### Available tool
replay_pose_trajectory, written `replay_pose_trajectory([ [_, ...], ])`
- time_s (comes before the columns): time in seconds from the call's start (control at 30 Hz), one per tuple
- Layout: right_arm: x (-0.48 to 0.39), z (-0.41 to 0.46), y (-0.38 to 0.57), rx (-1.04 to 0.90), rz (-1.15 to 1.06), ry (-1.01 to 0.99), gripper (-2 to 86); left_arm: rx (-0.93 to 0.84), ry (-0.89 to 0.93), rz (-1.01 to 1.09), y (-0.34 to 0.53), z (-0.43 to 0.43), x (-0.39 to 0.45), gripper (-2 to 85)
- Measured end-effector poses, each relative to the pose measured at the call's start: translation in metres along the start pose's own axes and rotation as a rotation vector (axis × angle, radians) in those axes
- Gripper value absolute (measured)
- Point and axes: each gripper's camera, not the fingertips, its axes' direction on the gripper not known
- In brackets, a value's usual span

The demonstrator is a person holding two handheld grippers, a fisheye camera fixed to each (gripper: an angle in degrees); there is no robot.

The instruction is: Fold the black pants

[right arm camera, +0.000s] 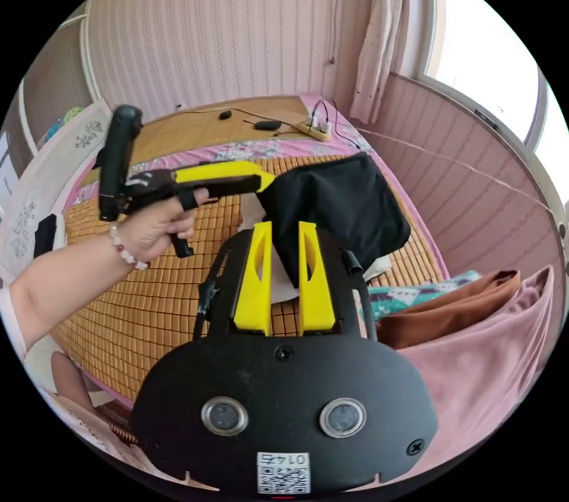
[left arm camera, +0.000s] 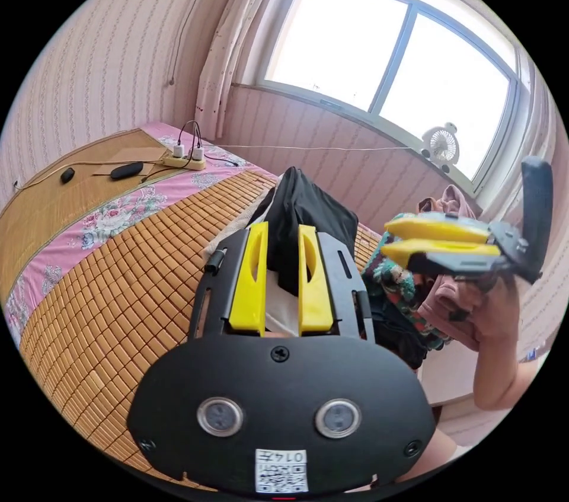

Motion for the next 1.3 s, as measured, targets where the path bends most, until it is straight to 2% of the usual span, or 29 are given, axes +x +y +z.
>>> replay_pose_trajectory([
  [0.07, -0.001, 0.051, 0.026, -0.088, 0.063, 0.126, 0.9, -0.001, 0.01, 0.031, -0.005, -0.007, 0.009, 8.6],
  [0.13, 0.0, 0.084, 0.045, -0.155, 0.1, 0.22, 0.2, -0.103, -0.072, 0.071, -0.011, -0.001, 0.025, 7.2],
  [0.2, -0.006, 0.103, 0.062, -0.171, 0.087, 0.234, -0.1, -0.192, -0.168, 0.075, -0.013, 0.005, 0.027, 6.8],
  [0.3, -0.019, 0.107, 0.077, -0.168, 0.042, 0.279, -0.6, -0.231, -0.159, 0.042, -0.01, -0.01, 0.018, 7.0],
  [0.43, -0.042, 0.083, 0.111, -0.126, 0.002, 0.246, -0.9, -0.218, -0.171, -0.001, -0.011, -0.069, 0.008, 5.5],
  [0.57, -0.096, 0.052, 0.188, -0.173, -0.094, 0.026, -0.7, -0.235, -0.281, -0.034, -0.003, -0.138, -0.002, 5.1],
  [0.67, -0.147, 0.028, 0.262, -0.182, -0.153, -0.097, -0.3, -0.202, -0.233, -0.048, 0.024, -0.225, -0.008, 5.1],
  [0.87, -0.27, 0.019, 0.387, -0.314, -0.338, -0.364, 5.8, -0.16, -0.251, 0.035, 0.164, -0.452, 0.005, 5.2],
  [1.0, -0.347, 0.01, 0.41, -0.29, -0.417, -0.521, 7.5, -0.119, -0.41, -0.19, 0.292, -0.634, -0.008, 6.1],
  [1.13, -0.467, -0.001, 0.402, -0.225, -0.655, -0.587, 8.1, -0.094, -0.662, -0.441, 0.409, -0.819, -0.016, 6.9],
  [1.2, -0.525, -0.005, 0.395, -0.192, -0.758, -0.633, 8.7, -0.078, -0.738, -0.555, 0.451, -0.89, -0.021, 7.1],
  [1.3, -0.634, -0.011, 0.387, -0.153, -0.971, -0.671, 10.6, 0.043, -0.815, -0.71, 0.514, -0.996, -0.029, 7.2],
])
